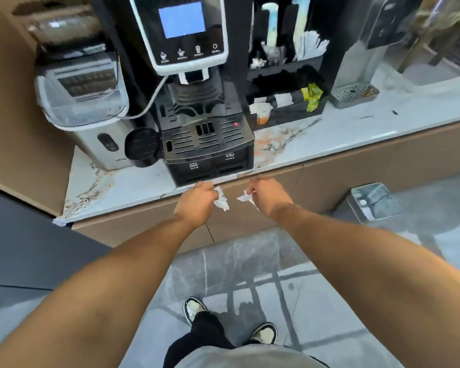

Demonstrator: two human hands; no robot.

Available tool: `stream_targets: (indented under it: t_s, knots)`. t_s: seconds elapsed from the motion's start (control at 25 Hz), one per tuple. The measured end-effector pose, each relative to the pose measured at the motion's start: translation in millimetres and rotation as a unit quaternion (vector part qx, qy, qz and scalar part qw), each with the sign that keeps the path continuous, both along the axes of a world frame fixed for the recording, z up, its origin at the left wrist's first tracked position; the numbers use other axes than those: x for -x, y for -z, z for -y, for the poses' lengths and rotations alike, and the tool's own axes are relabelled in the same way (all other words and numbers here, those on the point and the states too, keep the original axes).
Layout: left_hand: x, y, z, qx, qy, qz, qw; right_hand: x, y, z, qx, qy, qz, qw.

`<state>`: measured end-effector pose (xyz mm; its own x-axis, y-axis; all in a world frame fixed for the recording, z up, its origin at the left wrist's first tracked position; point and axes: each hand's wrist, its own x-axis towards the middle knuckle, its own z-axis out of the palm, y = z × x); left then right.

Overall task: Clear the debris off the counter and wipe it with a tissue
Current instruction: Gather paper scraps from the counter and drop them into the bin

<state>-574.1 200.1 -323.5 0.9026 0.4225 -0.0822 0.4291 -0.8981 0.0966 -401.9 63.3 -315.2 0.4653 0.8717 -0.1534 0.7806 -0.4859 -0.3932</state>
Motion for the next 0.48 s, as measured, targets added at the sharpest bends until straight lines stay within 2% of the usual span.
stream_targets:
  t_s: [0.48]
  knots:
    - [-186,-22,116,0.003,0.191,0.056,0.980,-118,-21,180,-0.035,0.180,0.020,0.983]
